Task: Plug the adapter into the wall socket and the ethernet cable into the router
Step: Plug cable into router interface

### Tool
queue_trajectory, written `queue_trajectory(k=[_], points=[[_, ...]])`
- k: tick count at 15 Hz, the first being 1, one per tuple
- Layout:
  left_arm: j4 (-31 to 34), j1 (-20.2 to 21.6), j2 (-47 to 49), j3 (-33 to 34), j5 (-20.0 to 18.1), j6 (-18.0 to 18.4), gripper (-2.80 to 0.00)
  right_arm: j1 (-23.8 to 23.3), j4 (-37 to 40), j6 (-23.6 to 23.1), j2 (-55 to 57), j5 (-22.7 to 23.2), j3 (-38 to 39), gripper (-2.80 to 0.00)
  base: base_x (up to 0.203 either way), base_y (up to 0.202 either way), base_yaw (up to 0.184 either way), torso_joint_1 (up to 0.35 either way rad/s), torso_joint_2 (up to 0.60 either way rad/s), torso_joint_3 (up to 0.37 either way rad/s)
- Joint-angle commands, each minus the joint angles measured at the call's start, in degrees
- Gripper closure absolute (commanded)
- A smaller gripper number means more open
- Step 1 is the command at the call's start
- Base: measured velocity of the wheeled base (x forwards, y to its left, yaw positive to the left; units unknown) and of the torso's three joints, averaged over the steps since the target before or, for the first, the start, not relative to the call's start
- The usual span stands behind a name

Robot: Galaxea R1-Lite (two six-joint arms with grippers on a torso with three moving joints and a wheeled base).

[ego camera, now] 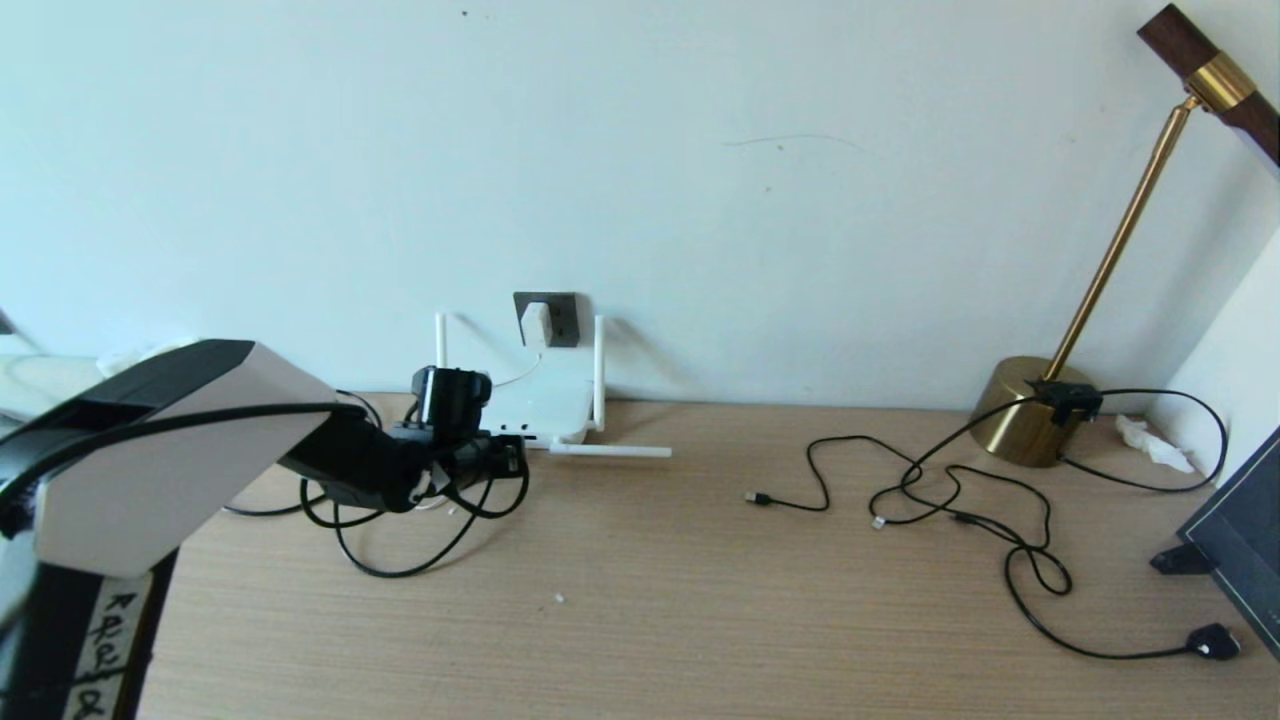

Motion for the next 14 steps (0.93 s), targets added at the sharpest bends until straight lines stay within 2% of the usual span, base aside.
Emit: queue_trajectory(k=[1,9,14], points=[[-0.1,0.0,-0.2,0.0,0.1,0.0,0.00,0.1,0.0,0.0,0.0,0.0,0.0,0.00,0.000,0.000,0.000,0.000,0.00,0.000],[-0.9,0.0,-1.5,2.4,0.1,-0.1,0.00,0.0,0.0,0.0,0.0,0.0,0.0,0.00,0.000,0.000,0.000,0.000,0.00,0.000],[-6.0,0.0,-2.5,6.8,0.1,-0.1,0.00,0.0,0.0,0.0,0.0,0.0,0.0,0.00,0.000,0.000,0.000,0.000,0.00,0.000]])
